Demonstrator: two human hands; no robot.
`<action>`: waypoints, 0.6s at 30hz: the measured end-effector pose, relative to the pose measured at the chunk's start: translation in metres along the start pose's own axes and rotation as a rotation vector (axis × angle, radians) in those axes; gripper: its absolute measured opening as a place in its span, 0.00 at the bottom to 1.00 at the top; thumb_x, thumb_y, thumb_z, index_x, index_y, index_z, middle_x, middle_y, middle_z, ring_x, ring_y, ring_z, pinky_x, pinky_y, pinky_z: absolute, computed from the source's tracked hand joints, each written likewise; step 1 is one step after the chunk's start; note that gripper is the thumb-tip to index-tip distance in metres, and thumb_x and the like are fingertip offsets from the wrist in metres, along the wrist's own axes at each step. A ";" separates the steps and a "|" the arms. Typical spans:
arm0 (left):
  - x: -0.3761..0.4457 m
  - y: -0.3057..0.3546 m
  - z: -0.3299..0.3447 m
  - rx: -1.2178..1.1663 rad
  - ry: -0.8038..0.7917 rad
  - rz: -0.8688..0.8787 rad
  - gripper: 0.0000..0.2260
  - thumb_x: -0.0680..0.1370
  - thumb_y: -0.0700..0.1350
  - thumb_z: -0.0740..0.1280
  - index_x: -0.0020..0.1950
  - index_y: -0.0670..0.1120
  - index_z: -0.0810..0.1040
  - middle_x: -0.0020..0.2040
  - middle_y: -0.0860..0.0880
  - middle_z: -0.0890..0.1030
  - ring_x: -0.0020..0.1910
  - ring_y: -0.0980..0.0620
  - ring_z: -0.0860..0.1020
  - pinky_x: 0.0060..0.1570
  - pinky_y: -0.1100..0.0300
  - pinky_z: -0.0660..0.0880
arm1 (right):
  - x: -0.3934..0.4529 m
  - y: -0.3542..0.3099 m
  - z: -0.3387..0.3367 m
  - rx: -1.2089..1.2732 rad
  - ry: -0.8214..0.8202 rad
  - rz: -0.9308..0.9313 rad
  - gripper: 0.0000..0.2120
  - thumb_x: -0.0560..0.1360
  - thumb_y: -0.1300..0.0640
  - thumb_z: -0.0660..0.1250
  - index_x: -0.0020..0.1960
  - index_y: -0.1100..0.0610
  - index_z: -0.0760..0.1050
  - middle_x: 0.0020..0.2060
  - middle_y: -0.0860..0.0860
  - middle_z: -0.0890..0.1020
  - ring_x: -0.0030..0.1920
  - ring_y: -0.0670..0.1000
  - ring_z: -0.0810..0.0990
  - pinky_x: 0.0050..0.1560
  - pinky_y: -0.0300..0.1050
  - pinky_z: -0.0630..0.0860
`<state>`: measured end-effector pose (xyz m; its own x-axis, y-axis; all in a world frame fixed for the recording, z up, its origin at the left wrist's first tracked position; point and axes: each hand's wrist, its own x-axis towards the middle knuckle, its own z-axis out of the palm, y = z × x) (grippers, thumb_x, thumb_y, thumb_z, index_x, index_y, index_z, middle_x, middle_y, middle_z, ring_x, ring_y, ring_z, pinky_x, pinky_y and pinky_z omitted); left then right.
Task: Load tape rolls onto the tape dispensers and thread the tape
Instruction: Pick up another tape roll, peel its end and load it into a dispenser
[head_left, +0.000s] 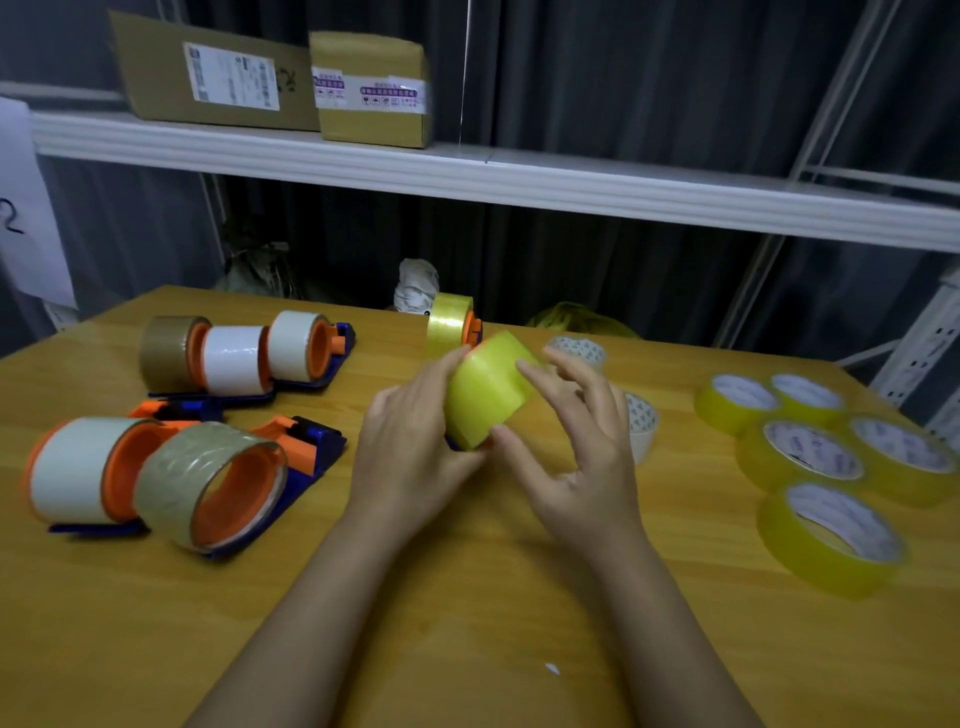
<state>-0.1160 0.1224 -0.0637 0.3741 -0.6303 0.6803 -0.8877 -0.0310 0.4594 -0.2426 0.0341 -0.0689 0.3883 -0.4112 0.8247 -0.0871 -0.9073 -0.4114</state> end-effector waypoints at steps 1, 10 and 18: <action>0.000 -0.002 0.003 0.073 0.015 0.042 0.35 0.68 0.50 0.76 0.72 0.48 0.65 0.60 0.52 0.78 0.54 0.64 0.68 0.54 0.63 0.60 | 0.000 0.001 0.002 -0.038 -0.011 -0.029 0.21 0.73 0.44 0.68 0.64 0.50 0.75 0.65 0.51 0.74 0.65 0.54 0.71 0.68 0.45 0.63; -0.003 0.003 0.015 0.378 0.038 0.065 0.39 0.67 0.39 0.73 0.73 0.41 0.59 0.43 0.49 0.81 0.41 0.50 0.79 0.46 0.58 0.59 | -0.004 0.005 0.009 -0.156 -0.135 0.015 0.25 0.70 0.43 0.70 0.64 0.49 0.68 0.68 0.50 0.69 0.69 0.51 0.67 0.69 0.34 0.55; -0.004 0.007 0.015 0.295 0.031 0.040 0.34 0.67 0.43 0.75 0.69 0.42 0.65 0.49 0.49 0.80 0.48 0.51 0.77 0.46 0.60 0.56 | -0.007 0.007 0.012 0.020 -0.200 0.306 0.42 0.68 0.38 0.71 0.75 0.48 0.56 0.74 0.46 0.63 0.73 0.45 0.61 0.72 0.45 0.64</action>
<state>-0.1272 0.1135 -0.0718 0.3414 -0.6120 0.7134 -0.9398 -0.2333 0.2495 -0.2355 0.0319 -0.0824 0.5195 -0.6358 0.5709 -0.2096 -0.7425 -0.6362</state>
